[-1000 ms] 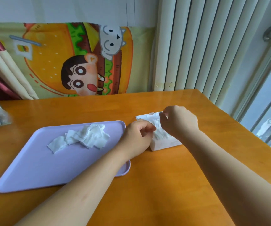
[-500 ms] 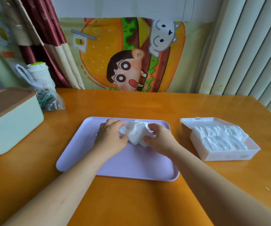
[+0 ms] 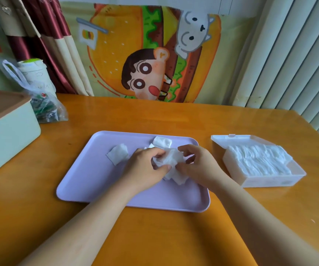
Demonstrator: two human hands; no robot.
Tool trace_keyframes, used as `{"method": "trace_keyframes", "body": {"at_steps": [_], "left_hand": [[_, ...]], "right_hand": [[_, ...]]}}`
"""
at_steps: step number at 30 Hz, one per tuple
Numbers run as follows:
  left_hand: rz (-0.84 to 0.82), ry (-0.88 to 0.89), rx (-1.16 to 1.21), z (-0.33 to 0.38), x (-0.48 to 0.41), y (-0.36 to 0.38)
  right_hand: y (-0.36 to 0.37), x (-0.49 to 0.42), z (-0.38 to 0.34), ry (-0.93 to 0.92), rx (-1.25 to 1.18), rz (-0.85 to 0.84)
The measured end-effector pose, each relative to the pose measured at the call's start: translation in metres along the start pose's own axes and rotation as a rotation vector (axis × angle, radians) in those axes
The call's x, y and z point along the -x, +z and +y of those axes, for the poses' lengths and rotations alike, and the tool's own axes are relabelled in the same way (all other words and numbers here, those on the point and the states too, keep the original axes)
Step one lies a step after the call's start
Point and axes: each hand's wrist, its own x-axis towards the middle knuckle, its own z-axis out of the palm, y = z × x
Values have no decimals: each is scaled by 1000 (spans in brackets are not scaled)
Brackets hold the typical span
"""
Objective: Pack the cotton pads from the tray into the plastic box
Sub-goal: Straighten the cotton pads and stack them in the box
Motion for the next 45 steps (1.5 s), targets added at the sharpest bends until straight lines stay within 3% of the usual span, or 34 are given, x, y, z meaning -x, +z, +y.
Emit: {"method": "trace_keyframes", "body": {"at_steps": [4, 6, 10, 15, 19, 21, 24, 30, 35, 45], "left_hand": [[40, 17, -3, 10, -3, -1], [46, 8, 11, 10, -4, -4], [160, -31, 21, 13, -2, -11], [304, 29, 90, 24, 7, -36], [99, -27, 586, 38, 22, -40], [-5, -64, 679, 38, 27, -30], [-67, -86, 715, 33, 31, -12], [-86, -147, 818, 31, 38, 5], [-85, -136, 815, 30, 41, 6], [-101, -123, 826, 29, 40, 6]], "right_hand": [[0, 13, -5, -126, 150, 261], [2, 18, -11, -163, 105, 229], [6, 23, -18, -5, -141, -39], [-1, 30, -23, -60, -174, 74], [-8, 43, -23, -56, -542, 5], [-11, 50, -18, -29, -706, -84], [-9, 58, -10, -17, -763, -133], [1, 66, 9, 55, -862, 51], [-1, 69, 9, -31, -778, -88], [1, 71, 13, -39, -750, -76]]}}
